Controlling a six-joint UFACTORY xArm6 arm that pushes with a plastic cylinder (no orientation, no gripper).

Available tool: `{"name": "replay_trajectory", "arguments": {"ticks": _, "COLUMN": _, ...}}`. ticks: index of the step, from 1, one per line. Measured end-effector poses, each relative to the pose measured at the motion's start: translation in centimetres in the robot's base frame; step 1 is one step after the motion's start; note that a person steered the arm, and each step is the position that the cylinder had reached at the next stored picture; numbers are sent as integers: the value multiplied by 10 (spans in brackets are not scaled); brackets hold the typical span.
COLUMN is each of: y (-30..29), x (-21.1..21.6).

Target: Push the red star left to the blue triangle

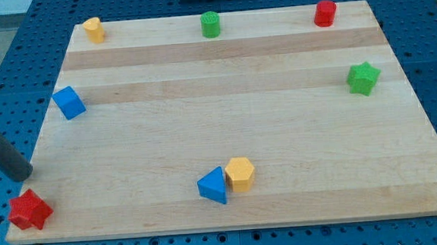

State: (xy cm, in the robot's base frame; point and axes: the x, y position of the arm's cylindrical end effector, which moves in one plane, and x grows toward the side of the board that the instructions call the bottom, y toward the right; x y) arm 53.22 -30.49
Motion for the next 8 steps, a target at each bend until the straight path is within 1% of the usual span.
{"name": "replay_trajectory", "arguments": {"ticks": 1, "y": 0, "x": 31}}
{"name": "replay_trajectory", "arguments": {"ticks": 3, "y": 1, "x": 57}}
{"name": "replay_trajectory", "arguments": {"ticks": 5, "y": 1, "x": 59}}
{"name": "replay_trajectory", "arguments": {"ticks": 7, "y": 17, "x": 60}}
{"name": "replay_trajectory", "arguments": {"ticks": 8, "y": 4, "x": 58}}
